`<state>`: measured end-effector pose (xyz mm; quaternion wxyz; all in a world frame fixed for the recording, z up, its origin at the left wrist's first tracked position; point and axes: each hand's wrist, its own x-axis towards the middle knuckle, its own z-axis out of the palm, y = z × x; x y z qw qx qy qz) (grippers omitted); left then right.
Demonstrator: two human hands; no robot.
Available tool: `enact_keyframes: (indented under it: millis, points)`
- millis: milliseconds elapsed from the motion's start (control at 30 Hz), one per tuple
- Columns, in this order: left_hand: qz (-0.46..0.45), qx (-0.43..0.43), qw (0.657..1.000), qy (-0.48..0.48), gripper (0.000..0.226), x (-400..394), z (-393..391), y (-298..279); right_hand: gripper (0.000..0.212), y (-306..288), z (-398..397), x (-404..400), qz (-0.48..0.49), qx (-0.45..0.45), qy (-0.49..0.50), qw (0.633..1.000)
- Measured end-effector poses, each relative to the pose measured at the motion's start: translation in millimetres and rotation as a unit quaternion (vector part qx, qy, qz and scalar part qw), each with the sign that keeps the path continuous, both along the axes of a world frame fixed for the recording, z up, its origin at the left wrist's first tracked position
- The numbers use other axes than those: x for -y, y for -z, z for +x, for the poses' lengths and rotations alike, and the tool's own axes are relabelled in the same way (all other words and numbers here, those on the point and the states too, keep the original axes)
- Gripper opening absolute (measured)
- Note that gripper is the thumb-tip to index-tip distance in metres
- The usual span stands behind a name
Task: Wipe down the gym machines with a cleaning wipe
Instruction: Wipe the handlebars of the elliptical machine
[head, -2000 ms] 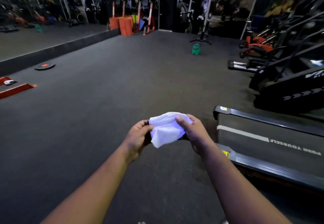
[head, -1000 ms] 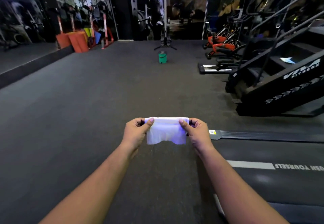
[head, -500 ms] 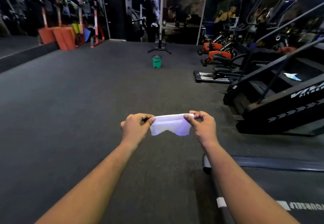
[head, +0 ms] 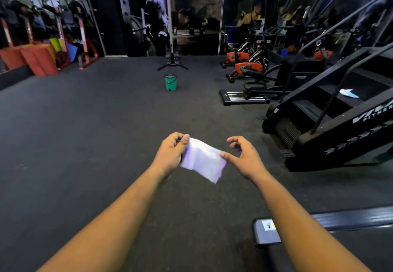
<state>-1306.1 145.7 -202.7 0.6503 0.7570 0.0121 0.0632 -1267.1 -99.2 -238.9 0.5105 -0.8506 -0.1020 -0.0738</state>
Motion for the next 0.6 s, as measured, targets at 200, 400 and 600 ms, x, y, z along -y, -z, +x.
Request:
enact_keyframes:
  millis: [200,400,600]
  points:
    - [0.046,-0.012,0.992,0.117,0.015,31,143,-17,0.063,-22,135,-2,-0.063,-0.015,-0.190,0.980]
    - [0.099,0.003,0.990,0.103,0.016,29,264,-38,0.024,-33,249,-14,0.068,-0.112,-0.234,0.963]
    - [-0.114,-0.151,0.981,0.039,0.070,21,379,0,0.034,-25,373,-42,0.169,-0.136,-0.115,0.969]
